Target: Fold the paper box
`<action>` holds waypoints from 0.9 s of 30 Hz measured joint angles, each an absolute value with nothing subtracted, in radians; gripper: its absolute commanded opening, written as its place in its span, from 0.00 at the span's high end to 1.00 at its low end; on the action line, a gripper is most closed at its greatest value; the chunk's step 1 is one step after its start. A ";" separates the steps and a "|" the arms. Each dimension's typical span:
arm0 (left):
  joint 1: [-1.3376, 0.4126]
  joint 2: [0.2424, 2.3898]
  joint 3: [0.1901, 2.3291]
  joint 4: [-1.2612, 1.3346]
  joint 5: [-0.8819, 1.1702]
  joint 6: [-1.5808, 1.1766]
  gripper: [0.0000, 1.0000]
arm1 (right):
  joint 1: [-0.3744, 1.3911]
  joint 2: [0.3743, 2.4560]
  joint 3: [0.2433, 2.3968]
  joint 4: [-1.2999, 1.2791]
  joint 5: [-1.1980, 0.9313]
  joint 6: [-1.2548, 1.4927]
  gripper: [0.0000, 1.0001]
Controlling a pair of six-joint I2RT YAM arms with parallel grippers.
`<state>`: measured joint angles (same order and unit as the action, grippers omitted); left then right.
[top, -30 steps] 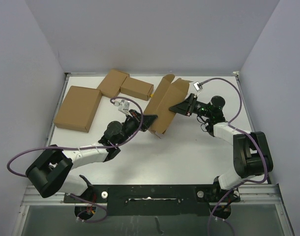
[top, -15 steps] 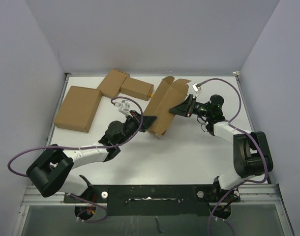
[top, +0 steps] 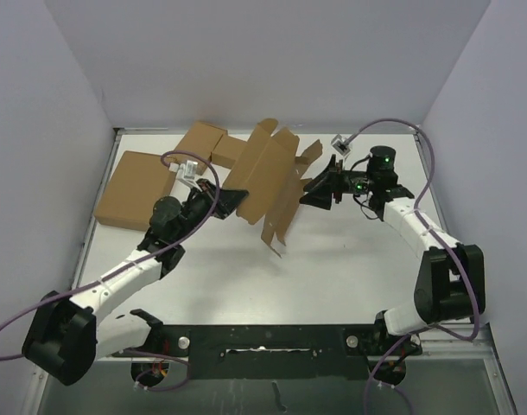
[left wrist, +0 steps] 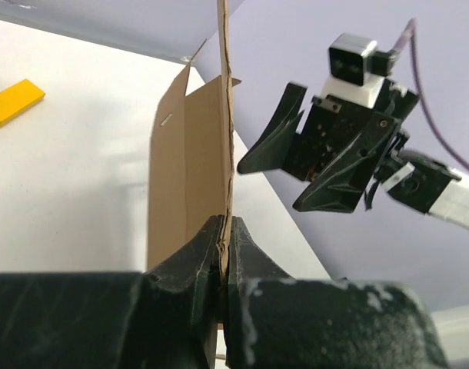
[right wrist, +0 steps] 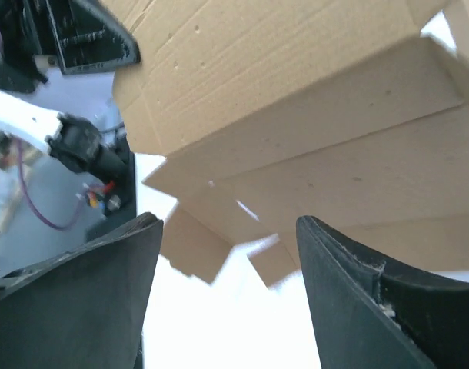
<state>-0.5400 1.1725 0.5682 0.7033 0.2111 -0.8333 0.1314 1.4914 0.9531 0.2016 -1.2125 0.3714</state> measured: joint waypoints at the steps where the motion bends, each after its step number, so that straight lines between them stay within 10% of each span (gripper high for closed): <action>1: -0.522 1.151 0.579 0.667 0.242 -0.829 1.00 | 0.131 1.476 0.988 0.113 -1.219 0.275 0.28; 27: -0.092 1.311 0.844 0.236 1.042 -0.638 1.00 | 0.004 1.432 1.055 -0.348 -1.146 -0.333 0.16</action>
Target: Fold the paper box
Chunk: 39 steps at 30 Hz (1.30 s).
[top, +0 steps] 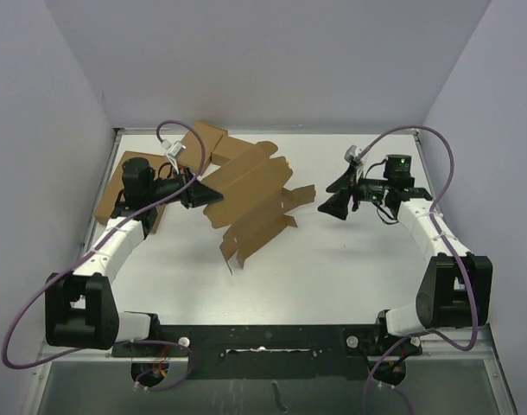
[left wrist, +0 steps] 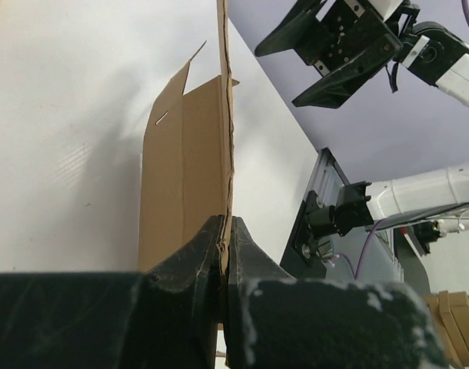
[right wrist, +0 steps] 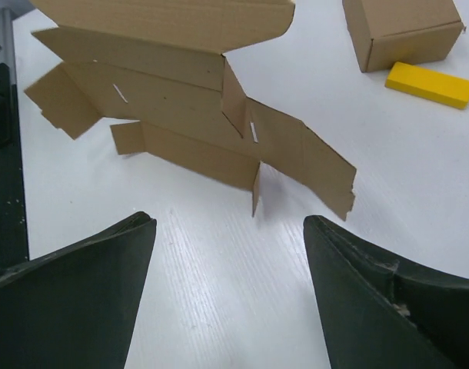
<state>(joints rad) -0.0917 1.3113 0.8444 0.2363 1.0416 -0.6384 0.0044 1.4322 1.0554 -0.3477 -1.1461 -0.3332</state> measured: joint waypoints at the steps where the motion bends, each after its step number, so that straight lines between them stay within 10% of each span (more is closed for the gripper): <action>1: -0.092 1.322 0.849 0.217 1.055 -0.611 1.00 | 0.004 1.428 1.030 -0.321 -1.135 -0.338 0.12; 4: -0.092 1.345 0.870 0.184 1.076 -0.555 1.00 | 0.004 1.401 0.941 -0.247 -1.105 -0.352 0.00; 22: -0.107 1.391 0.894 0.121 1.116 -0.375 1.00 | 0.012 1.430 0.850 -0.019 -1.023 -0.435 0.00; 39: -0.159 1.403 0.893 -0.052 1.077 -0.236 1.00 | 0.098 1.608 1.001 -0.231 -0.886 -0.685 0.17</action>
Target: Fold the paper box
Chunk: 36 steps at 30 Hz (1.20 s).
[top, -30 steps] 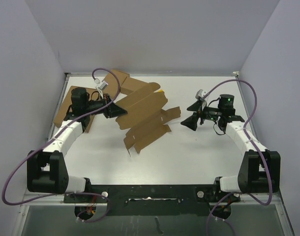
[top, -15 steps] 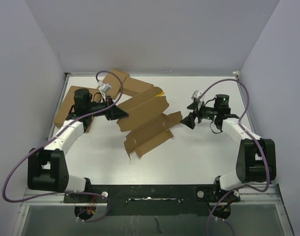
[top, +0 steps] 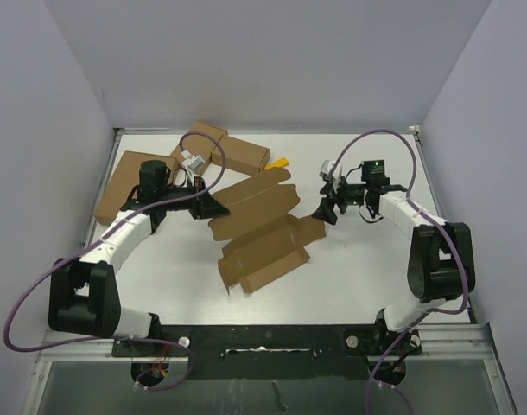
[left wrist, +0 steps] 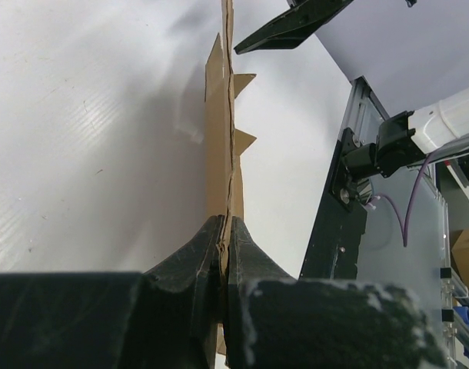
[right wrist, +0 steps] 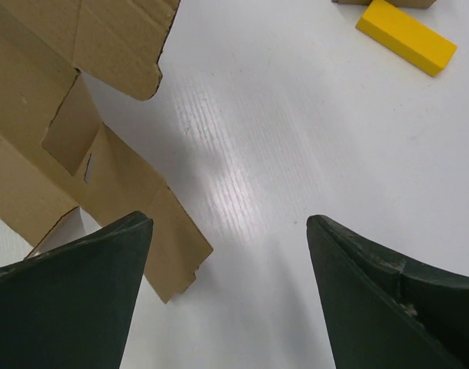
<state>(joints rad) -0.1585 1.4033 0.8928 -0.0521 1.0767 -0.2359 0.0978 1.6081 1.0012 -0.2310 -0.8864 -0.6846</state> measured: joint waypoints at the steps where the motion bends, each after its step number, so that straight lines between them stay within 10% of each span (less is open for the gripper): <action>1: -0.159 1.403 0.893 -0.054 1.076 -0.232 1.00 | 0.098 1.619 1.015 -0.251 -0.889 -0.698 0.18; 23: -0.159 1.403 0.893 -0.048 1.078 -0.233 1.00 | 0.112 1.781 1.177 -0.604 -0.912 -0.850 0.35; 36: -0.159 1.402 0.892 -0.023 1.083 -0.248 1.00 | 0.112 1.845 1.229 -0.683 -0.920 -0.871 0.71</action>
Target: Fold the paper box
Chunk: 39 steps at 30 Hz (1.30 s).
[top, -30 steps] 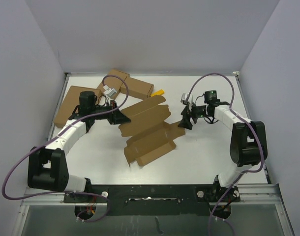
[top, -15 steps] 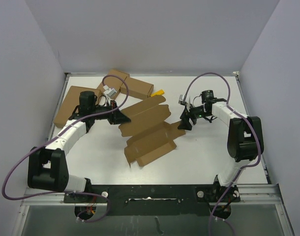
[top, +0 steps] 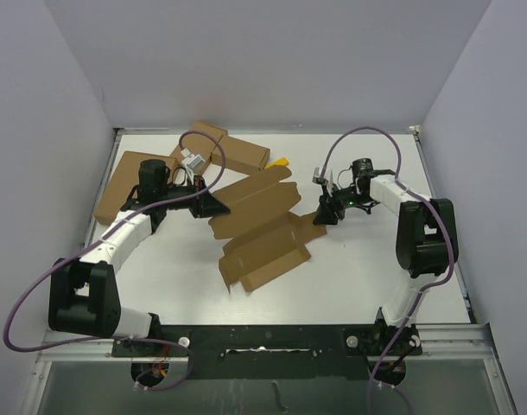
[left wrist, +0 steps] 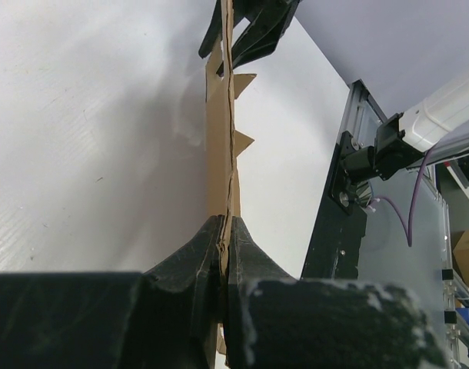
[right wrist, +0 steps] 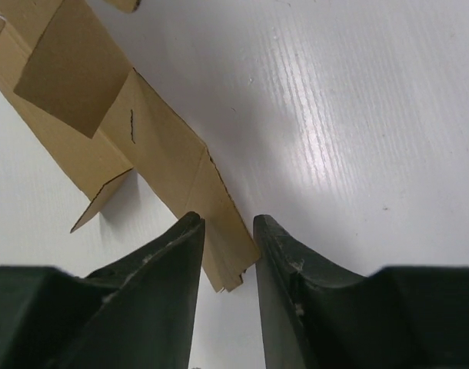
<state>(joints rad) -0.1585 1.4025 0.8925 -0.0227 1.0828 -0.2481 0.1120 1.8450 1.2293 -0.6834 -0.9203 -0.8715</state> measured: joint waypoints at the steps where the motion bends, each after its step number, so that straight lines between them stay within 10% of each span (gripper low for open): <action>1: -0.159 1.402 0.892 -0.020 1.083 -0.250 1.00 | 0.112 1.847 1.232 -0.691 -0.921 -0.877 0.76; 9: -0.159 1.401 0.892 -0.010 1.083 -0.251 1.00 | 0.112 1.847 1.253 -0.744 -0.953 -0.912 1.00; 39: -0.174 1.419 0.889 -0.072 0.983 -0.247 1.00 | 0.232 1.674 1.039 -0.276 -0.791 -0.491 1.00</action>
